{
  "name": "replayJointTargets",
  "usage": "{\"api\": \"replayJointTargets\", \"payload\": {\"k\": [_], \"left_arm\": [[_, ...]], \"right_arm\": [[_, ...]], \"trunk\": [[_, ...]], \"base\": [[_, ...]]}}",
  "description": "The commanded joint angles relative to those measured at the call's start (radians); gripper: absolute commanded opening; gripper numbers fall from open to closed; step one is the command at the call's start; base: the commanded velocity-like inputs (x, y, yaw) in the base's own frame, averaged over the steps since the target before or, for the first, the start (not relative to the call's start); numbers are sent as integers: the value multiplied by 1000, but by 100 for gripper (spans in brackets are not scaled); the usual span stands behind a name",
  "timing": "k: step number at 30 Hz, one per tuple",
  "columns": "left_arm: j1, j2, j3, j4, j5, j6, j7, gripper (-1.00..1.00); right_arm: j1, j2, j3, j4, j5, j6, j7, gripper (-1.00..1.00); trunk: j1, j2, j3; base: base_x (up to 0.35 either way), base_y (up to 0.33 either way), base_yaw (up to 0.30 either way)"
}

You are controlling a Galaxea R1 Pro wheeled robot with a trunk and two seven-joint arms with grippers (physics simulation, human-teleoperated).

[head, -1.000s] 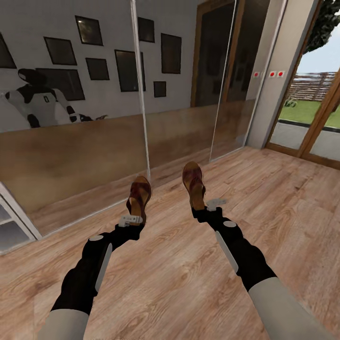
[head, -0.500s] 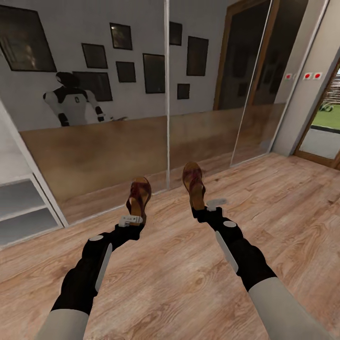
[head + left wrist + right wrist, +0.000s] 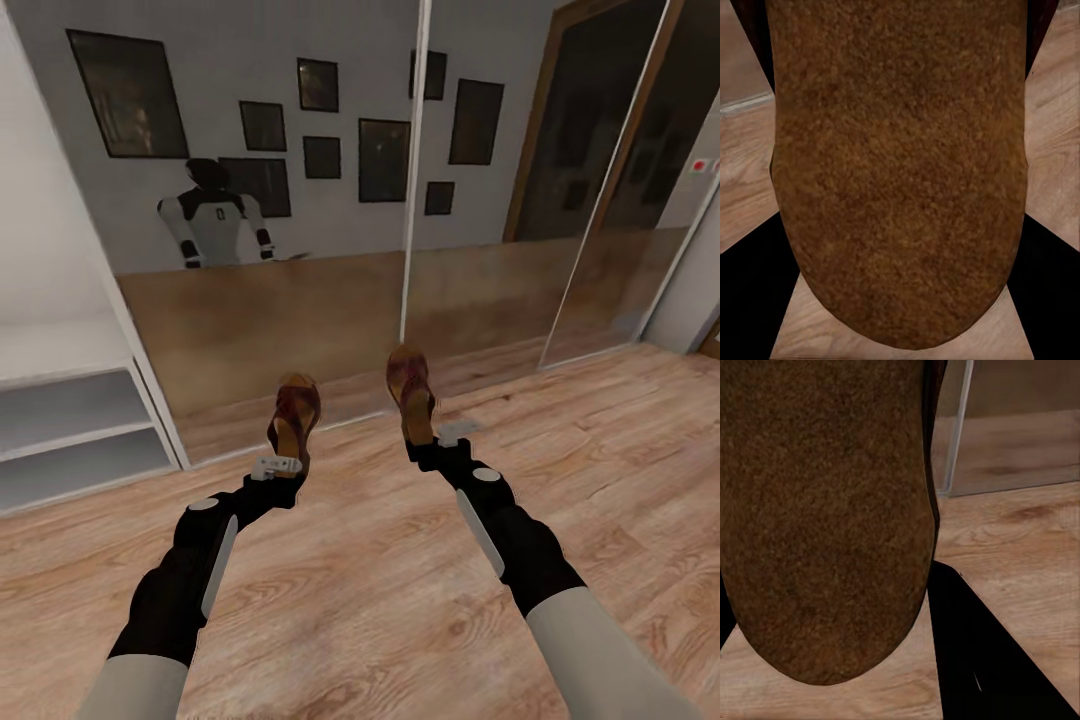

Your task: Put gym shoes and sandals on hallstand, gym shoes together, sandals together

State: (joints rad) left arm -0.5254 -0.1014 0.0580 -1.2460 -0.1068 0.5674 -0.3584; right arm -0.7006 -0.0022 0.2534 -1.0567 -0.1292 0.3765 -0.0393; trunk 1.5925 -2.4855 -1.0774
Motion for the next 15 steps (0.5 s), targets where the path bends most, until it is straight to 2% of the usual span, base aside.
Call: {"api": "replayJointTargets", "payload": {"k": [1,15], "left_arm": [[-1,-1,3,-1,-10,3,-10,-100],[-1,-1,3,-1,-10,3,-10,-100]], "right_arm": [[0,-1,1,-2,-13,5,-7,-100],[0,0,1,-2,-13,5,-7,-100]], "trunk": [[0,0,0],[0,0,10]], "base": [[2,0,288],[0,0,288]]}}
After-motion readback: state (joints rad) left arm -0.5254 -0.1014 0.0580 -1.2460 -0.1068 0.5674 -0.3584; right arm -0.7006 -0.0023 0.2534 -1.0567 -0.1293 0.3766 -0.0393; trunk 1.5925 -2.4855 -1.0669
